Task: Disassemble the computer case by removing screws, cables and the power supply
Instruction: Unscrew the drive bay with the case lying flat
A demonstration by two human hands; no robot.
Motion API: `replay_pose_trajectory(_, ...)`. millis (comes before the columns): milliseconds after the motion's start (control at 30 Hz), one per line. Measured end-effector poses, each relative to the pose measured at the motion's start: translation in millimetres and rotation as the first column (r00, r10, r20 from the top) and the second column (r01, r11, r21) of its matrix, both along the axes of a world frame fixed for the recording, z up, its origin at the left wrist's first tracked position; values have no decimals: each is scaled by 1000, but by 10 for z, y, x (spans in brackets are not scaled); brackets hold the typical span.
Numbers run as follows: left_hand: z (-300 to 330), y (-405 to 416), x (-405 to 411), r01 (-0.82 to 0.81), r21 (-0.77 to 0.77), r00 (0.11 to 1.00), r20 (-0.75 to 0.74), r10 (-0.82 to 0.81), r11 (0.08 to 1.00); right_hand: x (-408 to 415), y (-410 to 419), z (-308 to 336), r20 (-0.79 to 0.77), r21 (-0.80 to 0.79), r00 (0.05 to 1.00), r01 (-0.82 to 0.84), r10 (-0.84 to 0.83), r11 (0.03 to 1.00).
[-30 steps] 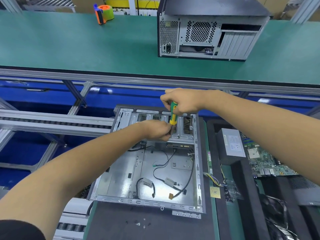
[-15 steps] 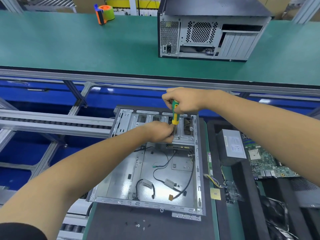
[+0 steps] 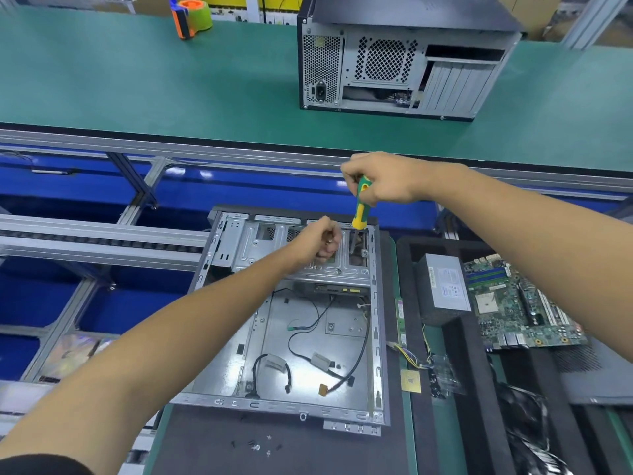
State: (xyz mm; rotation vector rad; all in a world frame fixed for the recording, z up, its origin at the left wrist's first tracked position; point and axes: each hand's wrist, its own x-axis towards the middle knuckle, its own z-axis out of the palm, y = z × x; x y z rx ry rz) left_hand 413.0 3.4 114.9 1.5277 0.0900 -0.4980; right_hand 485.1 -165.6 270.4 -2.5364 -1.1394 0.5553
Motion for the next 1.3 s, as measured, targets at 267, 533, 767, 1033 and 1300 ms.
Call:
replay_pose_trajectory(267, -95, -291, 99, 21, 336, 928, 343, -143, 941, 124, -111, -62, 39, -87, 999, 39, -36, 995)
replay_pose_trajectory(533, -237, -335, 172, 31, 338, 892, 416, -179, 941, 223, -157, -94, 13, -93, 994, 107, -106, 990)
replay_pose_trajectory(767, -273, -367, 163, -9, 413, 849, 485, -211, 911, 222, -185, -150, -3, -114, 992, 122, -123, 986)
replay_pose_trajectory(1033, -271, -393, 86, -53, 516, 796, 538, -276, 855, 186, -94, -68, 74, -314, 979, 202, -189, 928)
replay_pose_trajectory(1300, -250, -411, 41, -111, 551, 747, 595, -296, 827, 80, 35, 35, 69, -407, 970, 240, -233, 881)
